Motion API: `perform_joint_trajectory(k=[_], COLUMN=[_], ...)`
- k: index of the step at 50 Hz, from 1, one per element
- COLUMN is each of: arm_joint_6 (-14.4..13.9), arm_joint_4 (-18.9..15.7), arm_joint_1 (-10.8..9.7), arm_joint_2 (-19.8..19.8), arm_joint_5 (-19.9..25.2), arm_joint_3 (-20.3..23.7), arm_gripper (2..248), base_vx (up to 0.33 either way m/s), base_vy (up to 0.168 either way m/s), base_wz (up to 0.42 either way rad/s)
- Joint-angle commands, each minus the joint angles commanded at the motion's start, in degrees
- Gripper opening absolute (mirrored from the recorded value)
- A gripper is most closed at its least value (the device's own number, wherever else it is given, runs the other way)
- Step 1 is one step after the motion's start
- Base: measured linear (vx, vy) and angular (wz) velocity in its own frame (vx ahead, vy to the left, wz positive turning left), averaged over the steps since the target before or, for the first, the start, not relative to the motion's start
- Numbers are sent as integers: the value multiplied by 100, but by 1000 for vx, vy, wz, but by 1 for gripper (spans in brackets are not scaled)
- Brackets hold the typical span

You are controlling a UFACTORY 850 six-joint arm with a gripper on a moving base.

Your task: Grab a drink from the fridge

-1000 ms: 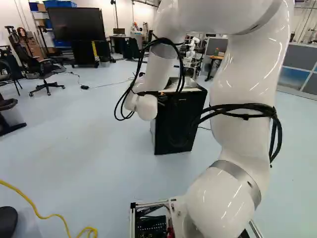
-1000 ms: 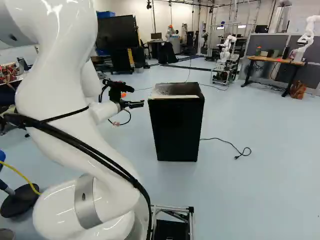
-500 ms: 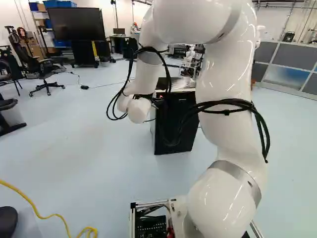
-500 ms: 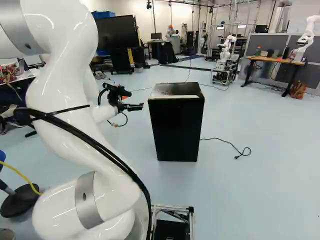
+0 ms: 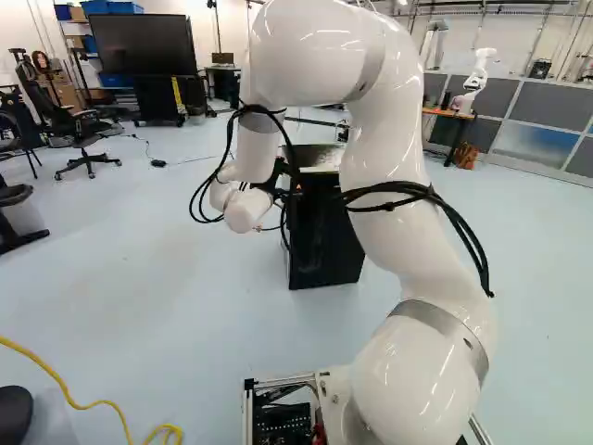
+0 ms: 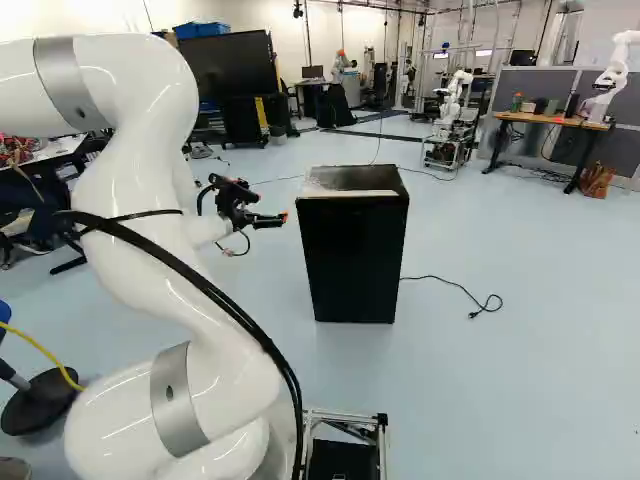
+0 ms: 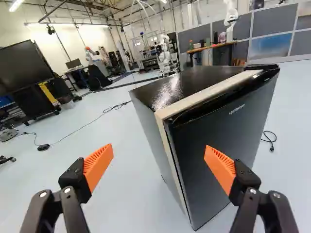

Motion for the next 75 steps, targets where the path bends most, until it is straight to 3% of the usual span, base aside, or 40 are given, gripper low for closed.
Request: perform_joint_trajectory(k=[26, 45, 75], arm_joint_6=[0, 0, 0], arm_joint_4=[904, 956, 956], arm_joint_1=[67, -81, -360], arm_joint_2=[-609, -837, -938], arm_joint_5=[213, 219, 219], arm_joint_3=[-922, -1297, -1321], arm_gripper=[247, 247, 247], base_vx=[0, 0, 0], base_vy=[0, 0, 0], base_wz=[0, 0, 0])
